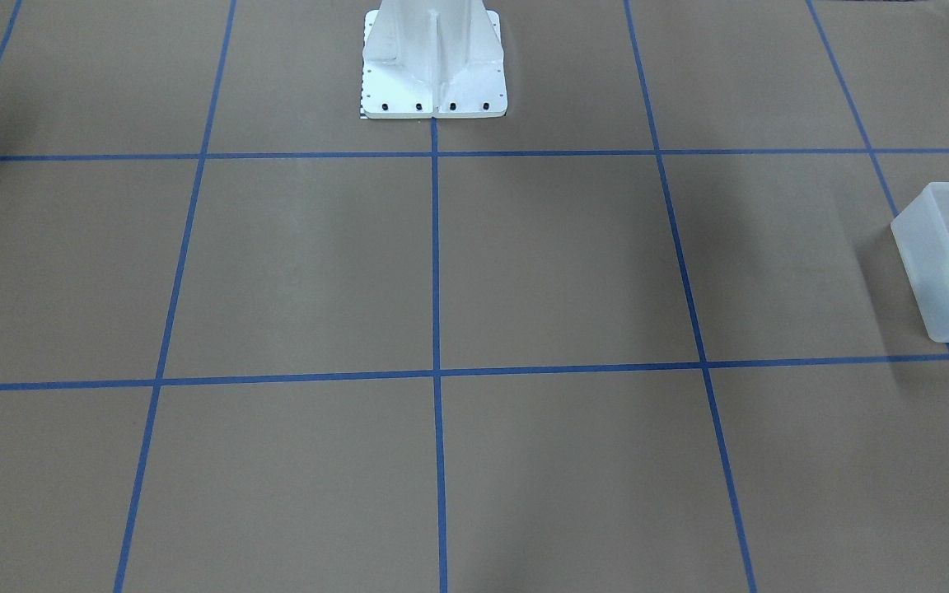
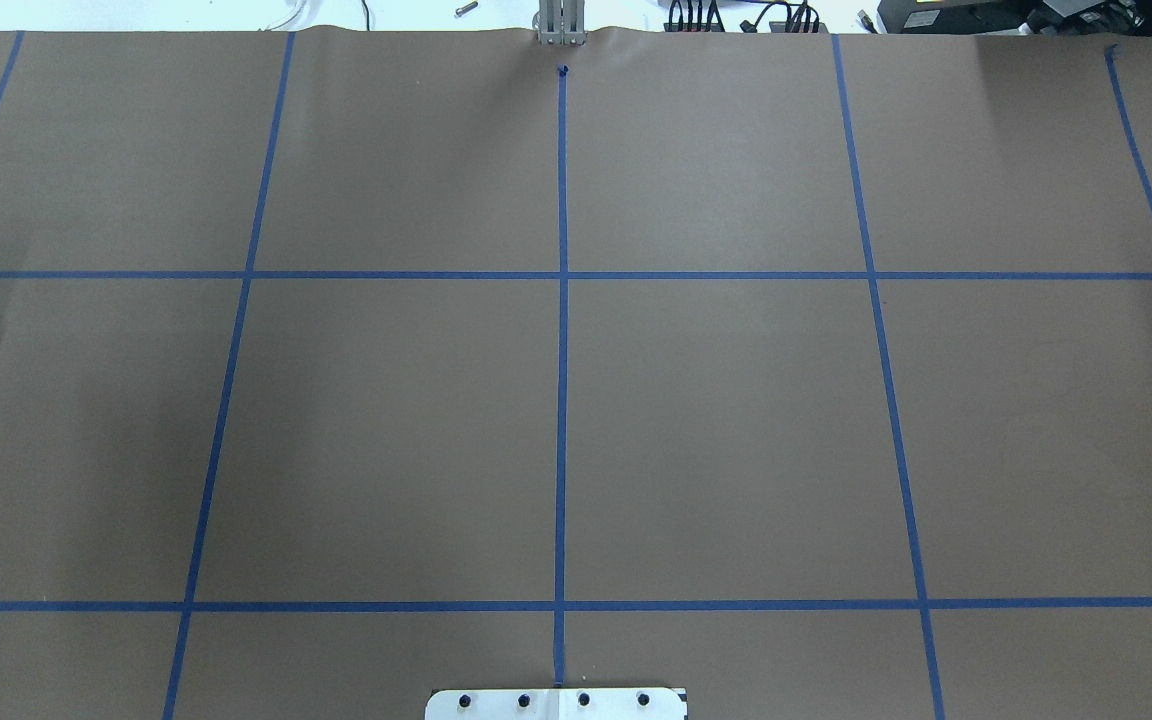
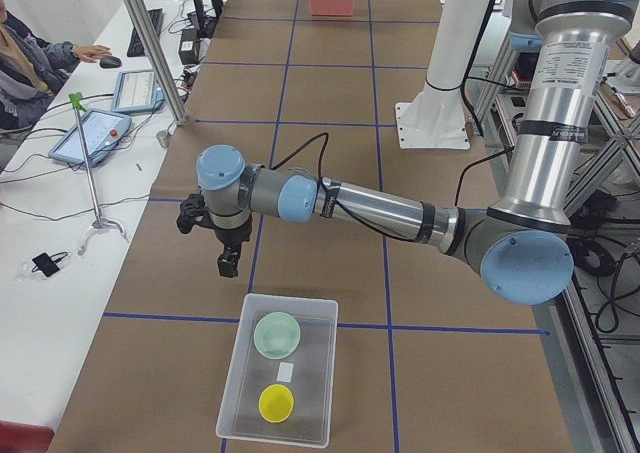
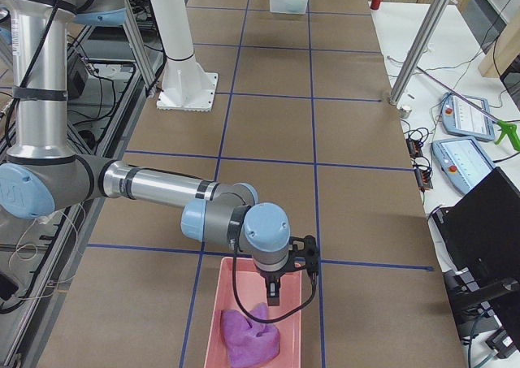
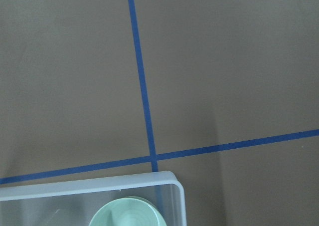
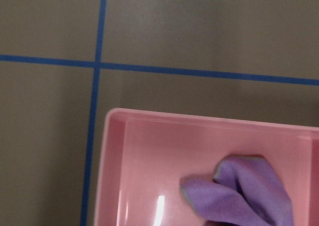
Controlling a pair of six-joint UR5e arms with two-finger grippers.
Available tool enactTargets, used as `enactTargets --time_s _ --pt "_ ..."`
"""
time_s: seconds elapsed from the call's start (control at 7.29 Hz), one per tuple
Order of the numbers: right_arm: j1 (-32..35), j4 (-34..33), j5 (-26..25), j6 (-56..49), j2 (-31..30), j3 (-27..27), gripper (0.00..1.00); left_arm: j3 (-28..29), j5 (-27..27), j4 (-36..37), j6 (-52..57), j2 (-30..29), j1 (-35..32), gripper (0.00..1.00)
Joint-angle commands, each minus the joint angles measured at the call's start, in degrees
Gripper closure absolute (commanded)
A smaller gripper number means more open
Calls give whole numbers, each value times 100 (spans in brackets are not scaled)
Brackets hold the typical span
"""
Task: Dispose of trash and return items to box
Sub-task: 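Release the purple cloth into the pink bin with the right gripper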
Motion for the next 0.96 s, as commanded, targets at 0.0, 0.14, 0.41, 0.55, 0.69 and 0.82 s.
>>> enactTargets --time_s 0.0,0.14,0.41,0.55,0.69,0.82 --pt "-716 2 77 1085 46 497 0 -408 -97 244 -81 198 47 3" --pt "-885 -7 95 1377 116 629 0 -391 -105 209 -37 321 47 3" --pt "-1175 -42 104 1781 177 823 0 -329 -105 200 461 637 29 2" --pt "-1212 -42 104 1819 178 833 0 -321 -88 200 516 682 -14 2" --pt "-1229 -42 95 1819 169 833 0 -312 -71 200 517 734 -15 2" --pt "-1238 -34 95 1811 178 824 0 -294 -44 218 517 735 -15 2"
